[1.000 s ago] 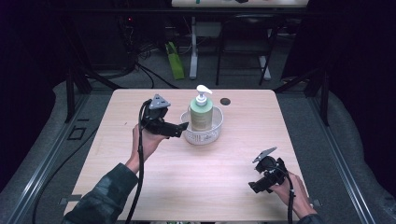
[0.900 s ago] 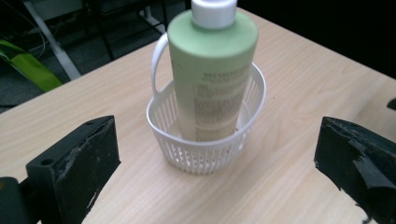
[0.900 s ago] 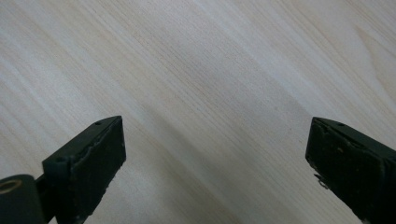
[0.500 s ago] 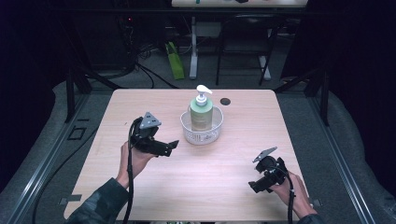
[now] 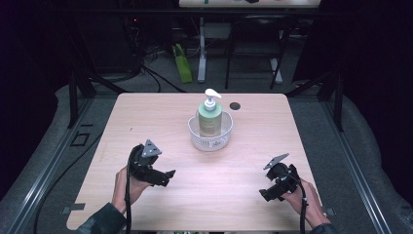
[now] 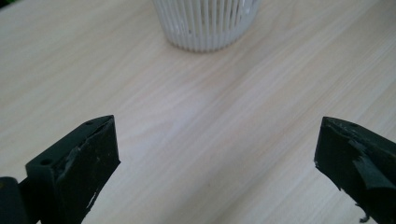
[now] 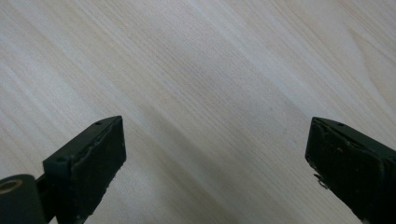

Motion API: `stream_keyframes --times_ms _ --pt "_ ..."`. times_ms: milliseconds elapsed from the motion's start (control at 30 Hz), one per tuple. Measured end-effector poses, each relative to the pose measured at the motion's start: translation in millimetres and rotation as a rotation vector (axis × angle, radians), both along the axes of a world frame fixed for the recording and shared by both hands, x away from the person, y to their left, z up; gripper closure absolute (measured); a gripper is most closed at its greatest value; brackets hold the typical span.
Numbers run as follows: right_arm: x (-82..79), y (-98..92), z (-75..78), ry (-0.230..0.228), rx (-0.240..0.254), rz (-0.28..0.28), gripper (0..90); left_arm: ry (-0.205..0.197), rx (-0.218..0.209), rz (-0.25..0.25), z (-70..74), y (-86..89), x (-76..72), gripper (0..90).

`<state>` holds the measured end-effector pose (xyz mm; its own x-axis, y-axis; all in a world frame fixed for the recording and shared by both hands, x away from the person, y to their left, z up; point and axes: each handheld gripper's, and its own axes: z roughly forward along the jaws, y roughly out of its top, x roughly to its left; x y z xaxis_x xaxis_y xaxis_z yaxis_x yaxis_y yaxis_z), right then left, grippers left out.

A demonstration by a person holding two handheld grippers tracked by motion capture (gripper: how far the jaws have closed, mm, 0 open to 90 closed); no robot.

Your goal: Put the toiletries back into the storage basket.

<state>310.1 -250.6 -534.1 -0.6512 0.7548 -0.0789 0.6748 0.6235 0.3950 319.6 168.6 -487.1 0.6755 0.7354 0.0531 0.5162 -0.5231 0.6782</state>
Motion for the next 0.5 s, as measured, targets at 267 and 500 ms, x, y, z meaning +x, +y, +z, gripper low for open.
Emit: stream_keyframes --times_ms 267,500 --pt "-0.6 0.6 0.3 -0.003 -0.002 0.006 4.7 0.073 0.029 0.025 -19.7 8.5 -1.8 0.0" --pt "0.1 1.3 -0.9 -0.002 -0.008 0.012 4.8 0.089 0.041 0.034 -25.1 9.6 8.0 0.0"
